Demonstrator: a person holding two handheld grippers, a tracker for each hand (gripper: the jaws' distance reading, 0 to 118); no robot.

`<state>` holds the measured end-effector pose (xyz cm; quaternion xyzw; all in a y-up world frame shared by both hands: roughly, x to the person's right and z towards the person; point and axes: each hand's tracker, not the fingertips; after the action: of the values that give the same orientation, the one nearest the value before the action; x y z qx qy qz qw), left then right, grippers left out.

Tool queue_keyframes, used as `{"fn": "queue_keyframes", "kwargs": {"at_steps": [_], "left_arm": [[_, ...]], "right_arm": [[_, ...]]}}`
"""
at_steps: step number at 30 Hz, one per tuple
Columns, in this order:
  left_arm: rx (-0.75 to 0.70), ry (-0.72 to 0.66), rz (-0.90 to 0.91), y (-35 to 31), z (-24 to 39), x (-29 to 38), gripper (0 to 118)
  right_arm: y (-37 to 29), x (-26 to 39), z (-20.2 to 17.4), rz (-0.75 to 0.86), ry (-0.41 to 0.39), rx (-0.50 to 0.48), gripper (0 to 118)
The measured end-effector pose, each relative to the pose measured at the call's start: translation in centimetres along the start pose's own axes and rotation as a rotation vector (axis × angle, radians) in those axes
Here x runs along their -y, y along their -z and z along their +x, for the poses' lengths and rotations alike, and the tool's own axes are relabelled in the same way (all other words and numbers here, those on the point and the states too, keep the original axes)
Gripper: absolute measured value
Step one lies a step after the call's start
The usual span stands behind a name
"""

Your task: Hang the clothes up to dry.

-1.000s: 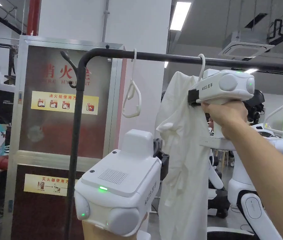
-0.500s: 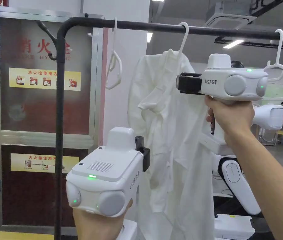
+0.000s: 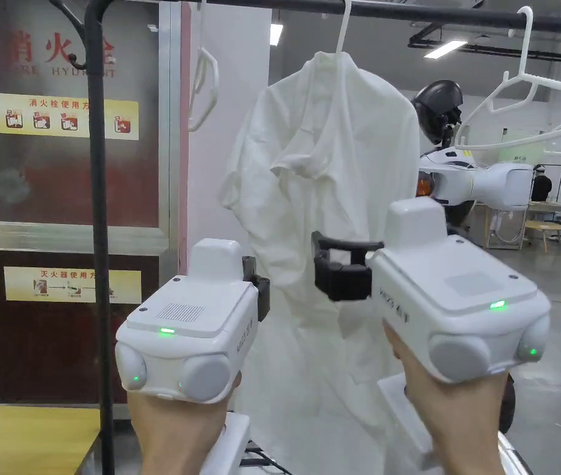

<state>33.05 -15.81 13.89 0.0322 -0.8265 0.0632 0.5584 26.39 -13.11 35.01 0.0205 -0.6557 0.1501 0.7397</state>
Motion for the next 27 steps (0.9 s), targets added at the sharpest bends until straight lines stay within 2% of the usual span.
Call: {"fn": "queue_keyframes", "kwargs": {"at_steps": [4,9,10,12,13,15,16,17,18,19,21,22,23,25,27], "left_arm": [[-0.067,0.017,-0.026,-0.5,-1.3,1.5,0],[-0.128,-0.009,-0.017,-1.5,-3.4,3.7,0],[-0.139,-0.022,-0.029,-1.4,-3.8,4.1,0],[-0.136,-0.06,-0.05,-1.5,-4.4,4.9,0],[-0.14,-0.066,-0.048,-1.6,-4.6,5.3,0],[-0.155,-0.061,-0.053,-1.7,-4.7,5.9,0],[-0.154,-0.057,-0.054,-1.7,-4.8,6.2,0],[-0.157,-0.063,-0.066,-1.6,-4.8,6.4,0],[-0.15,-0.061,-0.069,-1.5,-4.9,6.5,0],[-0.139,-0.071,-0.073,-1.4,-4.8,6.6,0],[-0.13,-0.072,-0.072,-1.2,-4.6,6.6,0],[-0.13,-0.06,-0.064,-1.1,-4.4,6.6,0],[-0.111,-0.047,-0.055,-0.8,-4.3,6.4,0],[-0.093,-0.042,-0.063,0.1,-4.5,5.8,0],[-0.097,-0.034,-0.068,1.3,-4.8,5.5,0]], "right_arm": [[-1.6,3.6,-3.4,0.005,0.004,0.037,114],[-2.1,6.7,-4.8,-0.011,0.037,0.021,111],[-1.8,7.2,-4.7,-0.035,0.053,-0.011,91],[-2.1,7.7,-4.6,0.008,0.071,-0.013,16],[-2.0,8.1,-4.7,0.014,0.071,-0.007,11],[-1.4,8.5,-4.4,-0.04,0.129,-0.028,11],[-1.2,8.9,-4.3,-0.063,0.159,-0.096,10],[-0.7,9.2,-4.2,-0.082,0.183,-0.12,7],[-0.4,9.5,-4.1,-0.105,0.184,-0.142,6],[-0.3,9.5,-4.3,-0.084,0.164,-0.111,6],[0.0,9.4,-3.7,-0.085,0.16,-0.125,6],[0.4,9.2,-3.1,-0.12,0.192,-0.172,6],[0.9,9.1,-2.5,-0.11,0.19,-0.182,6],[1.7,8.5,-1.2,-0.096,0.122,-0.079,6],[2.5,7.8,1.3,-0.097,0.182,-0.098,6]]}}
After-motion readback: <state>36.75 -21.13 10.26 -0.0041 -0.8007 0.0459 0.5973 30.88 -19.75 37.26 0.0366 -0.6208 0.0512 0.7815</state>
